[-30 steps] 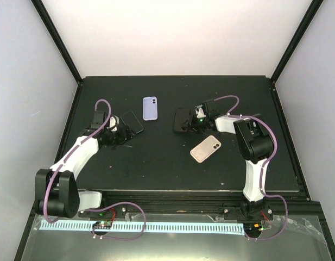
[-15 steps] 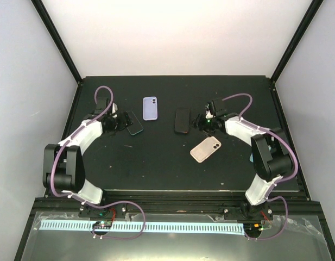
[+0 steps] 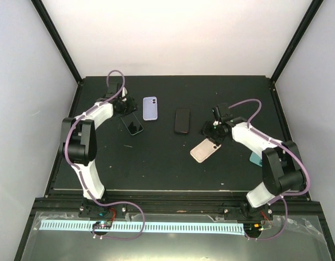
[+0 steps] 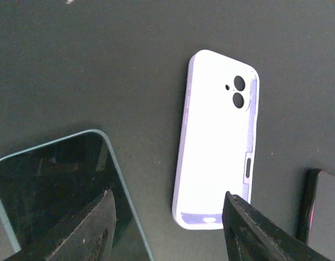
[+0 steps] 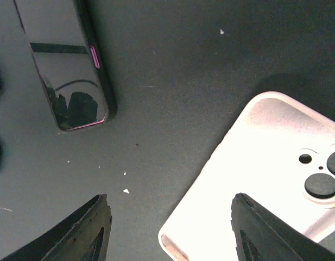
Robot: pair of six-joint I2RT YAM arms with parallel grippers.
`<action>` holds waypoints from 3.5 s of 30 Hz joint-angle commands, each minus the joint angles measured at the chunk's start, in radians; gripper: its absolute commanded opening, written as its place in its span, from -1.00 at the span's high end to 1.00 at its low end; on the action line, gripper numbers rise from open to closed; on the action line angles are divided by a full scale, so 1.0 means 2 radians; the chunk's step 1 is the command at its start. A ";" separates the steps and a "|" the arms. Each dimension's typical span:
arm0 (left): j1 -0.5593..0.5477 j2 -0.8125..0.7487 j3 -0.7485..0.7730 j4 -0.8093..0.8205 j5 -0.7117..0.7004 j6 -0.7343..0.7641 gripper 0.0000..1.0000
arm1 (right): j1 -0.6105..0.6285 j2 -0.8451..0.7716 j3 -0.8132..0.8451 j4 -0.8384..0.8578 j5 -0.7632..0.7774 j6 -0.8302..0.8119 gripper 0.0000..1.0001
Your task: Put the phone into the phone case
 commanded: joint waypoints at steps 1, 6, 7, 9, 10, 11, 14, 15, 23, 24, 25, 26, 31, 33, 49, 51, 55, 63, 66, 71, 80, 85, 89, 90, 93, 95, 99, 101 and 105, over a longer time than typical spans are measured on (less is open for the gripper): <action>-0.018 0.041 0.042 0.021 0.002 0.016 -0.04 | -0.002 -0.027 -0.013 0.014 0.006 -0.013 -0.23; -0.037 0.095 0.085 0.018 0.006 0.017 0.03 | -0.002 -0.038 -0.027 0.039 -0.015 -0.026 -0.22; -0.040 0.106 0.097 0.011 0.004 0.019 0.04 | -0.002 -0.039 -0.027 0.041 -0.018 -0.030 -0.22; -0.043 0.122 0.107 0.006 -0.003 0.021 0.06 | -0.002 -0.040 -0.028 0.044 -0.022 -0.037 -0.22; -0.043 0.126 0.109 0.005 -0.007 0.021 0.07 | -0.002 -0.041 -0.029 0.044 -0.022 -0.039 -0.21; -0.044 0.130 0.110 0.005 -0.012 0.021 0.08 | -0.002 -0.042 -0.030 0.045 -0.022 -0.040 -0.21; -0.044 0.139 0.113 0.004 -0.019 0.019 0.14 | -0.002 -0.045 -0.038 0.050 -0.028 -0.041 -0.20; -0.045 0.143 0.116 0.003 -0.019 0.019 0.15 | -0.002 -0.047 -0.041 0.053 -0.030 -0.040 -0.20; -0.057 0.176 0.135 -0.018 -0.031 0.026 0.31 | -0.002 -0.057 -0.056 0.061 -0.029 -0.041 -0.18; -0.059 0.176 0.135 -0.019 -0.033 0.026 0.35 | -0.002 -0.059 -0.059 0.061 -0.028 -0.040 -0.18; -0.061 0.175 0.134 -0.021 -0.035 0.027 0.40 | -0.002 -0.061 -0.061 0.061 -0.028 -0.040 -0.18; -0.063 0.174 0.134 -0.023 -0.038 0.028 0.44 | -0.002 -0.063 -0.063 0.061 -0.028 -0.040 -0.18; -0.071 0.167 0.134 -0.036 -0.050 0.039 0.69 | -0.002 -0.079 -0.073 0.055 -0.027 -0.039 -0.17; -0.072 0.161 0.133 -0.045 -0.051 0.041 0.81 | -0.002 -0.087 -0.077 0.053 -0.025 -0.039 -0.16; -0.090 -0.057 -0.060 -0.075 -0.044 0.013 0.97 | -0.002 -0.170 -0.126 0.031 -0.027 -0.057 -0.17; -0.097 -0.089 -0.110 -0.071 -0.042 0.006 0.97 | -0.002 -0.177 -0.134 0.039 -0.033 -0.057 -0.17; -0.114 -0.141 -0.174 -0.078 -0.051 -0.004 0.97 | -0.002 -0.180 -0.151 0.060 -0.058 -0.068 -0.17; -0.147 -0.214 -0.297 -0.048 -0.043 -0.056 0.97 | -0.002 -0.173 -0.166 0.090 -0.087 -0.084 -0.16; -0.165 -0.227 -0.333 -0.030 -0.038 -0.082 0.97 | -0.001 -0.184 -0.174 0.100 -0.090 -0.086 -0.17; -0.171 -0.244 -0.338 -0.047 -0.061 -0.102 0.42 | -0.002 -0.188 -0.180 0.112 -0.094 -0.087 -0.18; -0.137 -0.234 -0.192 -0.140 -0.169 -0.091 -0.98 | -0.001 -0.213 -0.160 0.097 -0.096 -0.111 -0.21; -0.108 -0.164 -0.106 -0.160 -0.203 -0.072 -0.98 | -0.001 -0.229 -0.161 0.105 -0.108 -0.118 -0.23; -0.085 -0.102 -0.043 -0.170 -0.203 -0.060 -0.98 | -0.001 -0.234 -0.158 0.103 -0.093 -0.119 -0.24; -0.082 -0.085 -0.029 -0.174 -0.214 -0.058 -0.98 | -0.001 -0.233 -0.157 0.100 -0.088 -0.114 -0.24; -0.070 -0.044 0.007 -0.180 -0.226 -0.055 -0.98 | -0.001 -0.232 -0.163 0.112 -0.097 -0.106 -0.24; -0.063 -0.020 0.021 -0.179 -0.217 -0.058 -0.98 | -0.001 -0.230 -0.166 0.118 -0.101 -0.104 -0.24; -0.060 0.011 0.040 -0.167 -0.207 -0.060 -0.98 | -0.001 -0.231 -0.166 0.120 -0.102 -0.118 -0.24; -0.059 0.030 0.057 -0.174 -0.214 -0.062 -0.98 | -0.001 -0.235 -0.165 0.121 -0.102 -0.123 -0.26; -0.058 0.072 0.098 -0.181 -0.206 -0.054 -0.98 | -0.001 -0.240 -0.165 0.129 -0.102 -0.126 -0.28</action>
